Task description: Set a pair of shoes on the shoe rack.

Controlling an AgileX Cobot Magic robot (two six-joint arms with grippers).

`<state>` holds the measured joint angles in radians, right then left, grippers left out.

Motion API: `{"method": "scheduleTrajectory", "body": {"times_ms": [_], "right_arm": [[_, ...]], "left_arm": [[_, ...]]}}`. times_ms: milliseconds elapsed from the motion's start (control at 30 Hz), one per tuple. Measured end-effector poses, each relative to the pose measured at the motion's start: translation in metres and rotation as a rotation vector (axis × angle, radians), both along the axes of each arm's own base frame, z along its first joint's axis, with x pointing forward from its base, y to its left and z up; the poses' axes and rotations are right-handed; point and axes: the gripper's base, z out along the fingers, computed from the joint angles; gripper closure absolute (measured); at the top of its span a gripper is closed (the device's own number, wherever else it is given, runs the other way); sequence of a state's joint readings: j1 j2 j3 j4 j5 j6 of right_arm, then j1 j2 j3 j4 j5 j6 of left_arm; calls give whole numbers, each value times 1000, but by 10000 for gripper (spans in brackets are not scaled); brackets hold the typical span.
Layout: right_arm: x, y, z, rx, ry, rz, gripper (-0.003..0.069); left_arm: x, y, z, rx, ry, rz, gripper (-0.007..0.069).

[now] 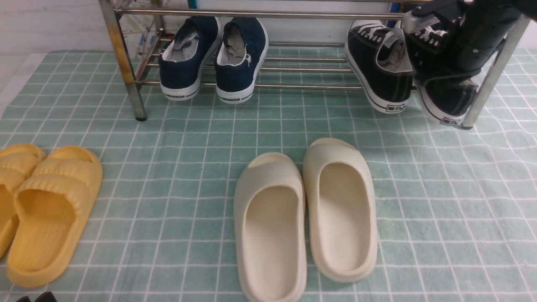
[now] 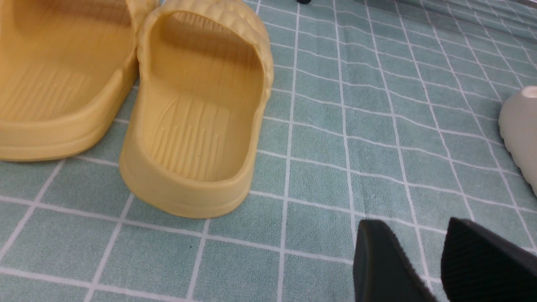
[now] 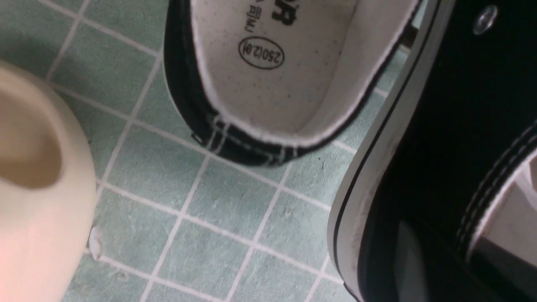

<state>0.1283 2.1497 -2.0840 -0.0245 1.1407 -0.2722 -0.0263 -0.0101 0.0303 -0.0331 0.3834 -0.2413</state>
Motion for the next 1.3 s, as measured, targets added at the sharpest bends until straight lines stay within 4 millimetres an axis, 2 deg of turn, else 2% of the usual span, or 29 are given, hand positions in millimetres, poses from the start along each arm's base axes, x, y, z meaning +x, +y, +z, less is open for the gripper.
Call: {"method": "scheduleTrajectory", "body": {"times_ms": [233, 433, 533, 633, 700, 767, 833, 1000, 1033, 1133, 1200, 1300], "right_arm": [[21, -1, -1, 11, -101, -6, 641], [25, 1, -9, 26, -92, -9, 638], [25, 1, -10, 40, -91, -34, 613], [24, 1, -5, 56, -105, -62, 548], [22, 0, 5, 60, -136, -74, 453], [18, -1, 14, 60, -150, -76, 396], [7, -3, 38, 58, -168, -78, 285], [-14, -8, 65, 22, -142, -86, 193], [-20, -12, 70, -12, -122, -95, 188], [-22, -23, 71, -51, -110, -118, 214], [-22, -35, 68, -57, -97, -148, 263], [-19, -64, 57, -50, -63, -234, 380]], "left_arm": [[0, 0, 0, 0, 0, 0, 386], [0, 0, 0, 0, 0, 0, 386], [0, 0, 0, 0, 0, 0, 386], [0, 0, 0, 0, 0, 0, 386], [0, 0, 0, 0, 0, 0, 386], [0, 0, 0, 0, 0, 0, 386], [0, 0, 0, 0, 0, 0, 386], [0, 0, 0, 0, 0, 0, 386], [0, 0, 0, 0, 0, 0, 386], [0, 0, 0, 0, 0, 0, 386], [0, 0, 0, 0, 0, 0, 386], [0, 0, 0, 0, 0, 0, 386]]}}
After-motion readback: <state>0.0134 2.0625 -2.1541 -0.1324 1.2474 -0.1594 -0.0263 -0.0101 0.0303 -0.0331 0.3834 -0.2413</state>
